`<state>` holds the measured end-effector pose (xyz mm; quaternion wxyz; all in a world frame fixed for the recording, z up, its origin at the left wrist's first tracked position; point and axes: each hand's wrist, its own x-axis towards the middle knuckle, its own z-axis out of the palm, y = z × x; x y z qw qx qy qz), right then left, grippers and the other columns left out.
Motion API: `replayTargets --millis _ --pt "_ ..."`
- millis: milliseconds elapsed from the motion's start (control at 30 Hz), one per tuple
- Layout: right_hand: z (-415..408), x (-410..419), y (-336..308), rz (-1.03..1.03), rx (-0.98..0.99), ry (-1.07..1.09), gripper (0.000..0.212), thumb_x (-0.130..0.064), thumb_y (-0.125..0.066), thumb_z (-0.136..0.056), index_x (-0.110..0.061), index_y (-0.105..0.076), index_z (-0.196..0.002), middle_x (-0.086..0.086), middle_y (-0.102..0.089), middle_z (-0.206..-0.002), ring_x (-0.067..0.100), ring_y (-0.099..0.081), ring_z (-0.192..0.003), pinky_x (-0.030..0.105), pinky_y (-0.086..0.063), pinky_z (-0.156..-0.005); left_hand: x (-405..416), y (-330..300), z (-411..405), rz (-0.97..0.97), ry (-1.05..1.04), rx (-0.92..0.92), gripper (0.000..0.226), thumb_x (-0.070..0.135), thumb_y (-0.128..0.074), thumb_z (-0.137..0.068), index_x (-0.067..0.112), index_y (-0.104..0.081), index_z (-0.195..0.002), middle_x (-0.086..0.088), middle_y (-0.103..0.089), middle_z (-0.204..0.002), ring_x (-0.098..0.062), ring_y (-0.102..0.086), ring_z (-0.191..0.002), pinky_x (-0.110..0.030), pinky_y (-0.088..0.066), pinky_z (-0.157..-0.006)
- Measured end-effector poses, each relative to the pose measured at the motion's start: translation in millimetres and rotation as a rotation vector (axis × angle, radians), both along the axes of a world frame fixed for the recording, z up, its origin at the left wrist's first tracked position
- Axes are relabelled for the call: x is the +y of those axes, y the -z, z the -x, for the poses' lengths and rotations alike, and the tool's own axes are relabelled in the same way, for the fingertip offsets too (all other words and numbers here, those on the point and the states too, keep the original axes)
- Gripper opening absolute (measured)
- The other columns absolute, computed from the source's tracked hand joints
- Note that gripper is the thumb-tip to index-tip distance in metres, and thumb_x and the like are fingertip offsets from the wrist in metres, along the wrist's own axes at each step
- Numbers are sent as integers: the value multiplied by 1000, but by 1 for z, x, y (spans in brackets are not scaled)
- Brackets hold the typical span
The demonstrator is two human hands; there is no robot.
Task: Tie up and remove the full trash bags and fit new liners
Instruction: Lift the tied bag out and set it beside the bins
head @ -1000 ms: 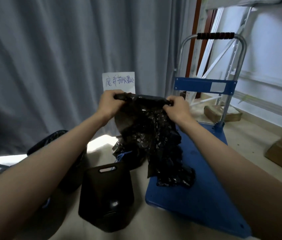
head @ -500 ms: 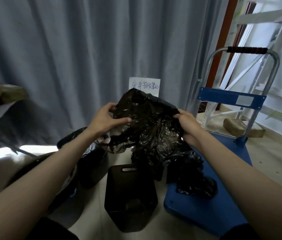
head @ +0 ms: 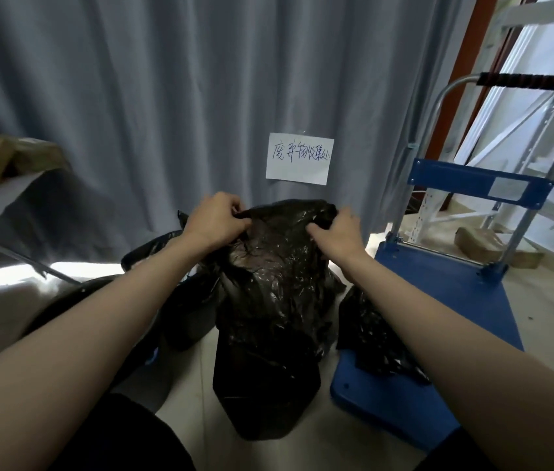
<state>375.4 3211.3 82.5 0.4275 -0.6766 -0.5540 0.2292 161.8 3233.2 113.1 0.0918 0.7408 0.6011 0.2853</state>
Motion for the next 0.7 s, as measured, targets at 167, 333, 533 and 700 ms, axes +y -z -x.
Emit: replayTargets --millis 167,333,533,700 --pt "22 -2 14 166 38 -442 57 -23 -72 -82 -29 -37 -128 1 -60 -83 15 -61 -71 29 -55 -69 -10 -8 -21 60 18 -116 14 23 -69 -80 19 -64 -67 -2 -68 -72 -19 -63 -77 -26 -49 -69" --pt "23 -11 32 377 -172 -617 54 -34 -75 -81 -18 -55 -128 3 -66 -119 20 -62 -111 36 -49 -100 -17 0 -36 270 194 -368 4 24 -71 -85 25 -68 -88 2 -66 -82 -14 -60 -75 -22 -47 -67" --pt "4 5 27 204 155 -201 25 -17 -53 -94 -4 -65 -111 15 -69 -106 30 -66 -100 43 -53 -93 -20 -6 -22 22 98 -479 46 48 -69 -84 21 -59 -120 8 -64 -95 1 -59 -85 -7 -44 -67" --pt "-7 2 18 176 629 -76 13 -13 -48 -99 -11 -60 -103 16 -69 -99 31 -67 -93 45 -56 -88 -18 6 -4 347 93 -345 96 86 -57 -64 18 -52 -131 1 -64 -114 -16 -63 -102 -41 -48 -96"
